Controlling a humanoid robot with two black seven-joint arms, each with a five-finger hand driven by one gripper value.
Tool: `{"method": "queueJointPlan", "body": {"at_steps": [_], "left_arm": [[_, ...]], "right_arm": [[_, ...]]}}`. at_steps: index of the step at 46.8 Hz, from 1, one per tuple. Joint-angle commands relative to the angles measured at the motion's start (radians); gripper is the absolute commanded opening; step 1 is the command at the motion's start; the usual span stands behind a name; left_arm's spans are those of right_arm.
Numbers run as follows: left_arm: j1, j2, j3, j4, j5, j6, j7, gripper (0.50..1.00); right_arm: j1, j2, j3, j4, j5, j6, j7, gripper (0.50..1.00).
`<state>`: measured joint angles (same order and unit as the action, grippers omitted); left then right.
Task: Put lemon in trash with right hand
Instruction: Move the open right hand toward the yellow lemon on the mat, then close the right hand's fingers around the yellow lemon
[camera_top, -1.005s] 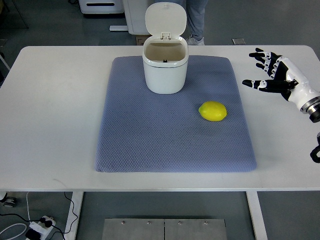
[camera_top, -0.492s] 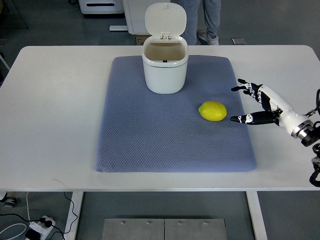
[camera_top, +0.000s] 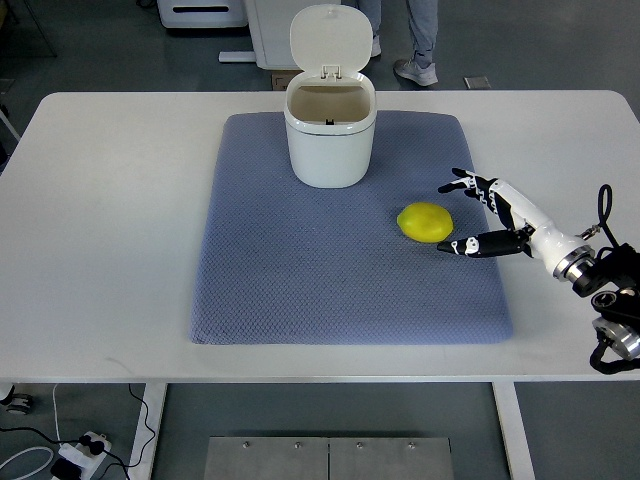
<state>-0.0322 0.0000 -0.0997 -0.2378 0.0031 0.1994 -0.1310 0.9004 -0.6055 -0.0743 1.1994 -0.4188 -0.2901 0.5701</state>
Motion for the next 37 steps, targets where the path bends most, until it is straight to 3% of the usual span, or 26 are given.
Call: {"method": "queueJointPlan", "body": {"at_steps": [1,21,37], "left_arm": [[0.000,0.000,0.000,0.000,0.000,0.000,0.001,1.000],[0.000,0.000,0.000,0.000,0.000,0.000,-0.001,1.000],[0.000,0.000,0.000,0.000,0.000,0.000,0.001,1.000]], "right_arm": [[0.008,0.010,-0.010,-0.012,0.001,0.000,-0.009,1.000],[0.026,0.082,-0.039,-0.077,0.006,-0.001,-0.039,1.000],[0.025,0.105,-0.039,-0.096,0.008,-0.003,-0.053,0.970]]}}
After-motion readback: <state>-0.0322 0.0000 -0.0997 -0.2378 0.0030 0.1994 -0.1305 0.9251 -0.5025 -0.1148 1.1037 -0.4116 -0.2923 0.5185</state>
